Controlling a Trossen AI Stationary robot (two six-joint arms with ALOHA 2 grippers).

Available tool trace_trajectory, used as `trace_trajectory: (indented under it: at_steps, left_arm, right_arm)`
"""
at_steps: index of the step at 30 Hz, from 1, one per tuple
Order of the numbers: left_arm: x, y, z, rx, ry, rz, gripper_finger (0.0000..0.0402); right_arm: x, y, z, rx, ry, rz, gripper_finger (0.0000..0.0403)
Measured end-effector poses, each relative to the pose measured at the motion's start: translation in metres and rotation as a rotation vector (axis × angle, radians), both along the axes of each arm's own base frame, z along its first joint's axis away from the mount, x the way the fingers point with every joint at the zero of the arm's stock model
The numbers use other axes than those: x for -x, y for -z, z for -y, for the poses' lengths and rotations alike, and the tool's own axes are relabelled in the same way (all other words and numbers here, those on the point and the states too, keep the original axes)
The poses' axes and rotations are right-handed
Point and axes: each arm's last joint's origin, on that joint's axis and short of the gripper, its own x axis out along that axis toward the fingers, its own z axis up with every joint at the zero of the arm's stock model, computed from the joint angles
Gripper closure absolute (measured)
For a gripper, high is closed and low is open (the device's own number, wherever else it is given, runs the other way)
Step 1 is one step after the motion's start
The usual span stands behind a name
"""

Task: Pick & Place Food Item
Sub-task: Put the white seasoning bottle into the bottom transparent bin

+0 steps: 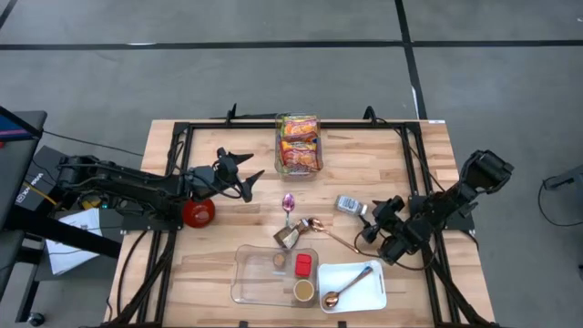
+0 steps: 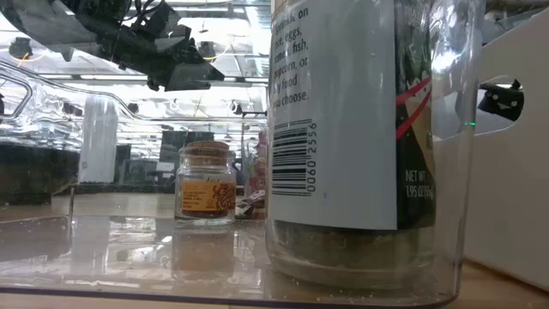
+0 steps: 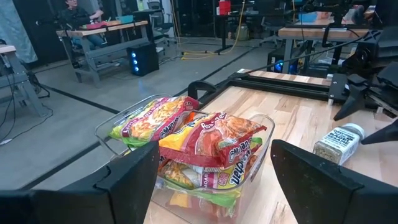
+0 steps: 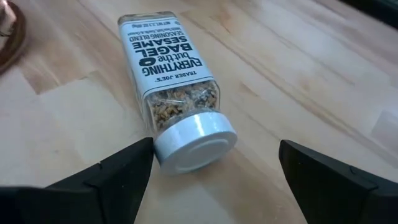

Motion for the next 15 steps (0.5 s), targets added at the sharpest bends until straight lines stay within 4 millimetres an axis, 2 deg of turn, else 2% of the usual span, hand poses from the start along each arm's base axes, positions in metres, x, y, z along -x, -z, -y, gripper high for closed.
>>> trace_trajectory:
  at_steps: [8,15]
  left_arm:
    - [0.0000,0.0000,0.0000,0.000,0.000,0.000,0.0100]
    - [0.0000,0.0001,0.0000,0.000,0.000,-0.001,0.0100]
  right_arm:
    - [-0.0038,-0.0003,0.0060,0.055,-0.016,-0.061,0.0063]
    - [-0.0064,-0.0092,0.0102,0.062,-0.046,-0.065,0.0063]
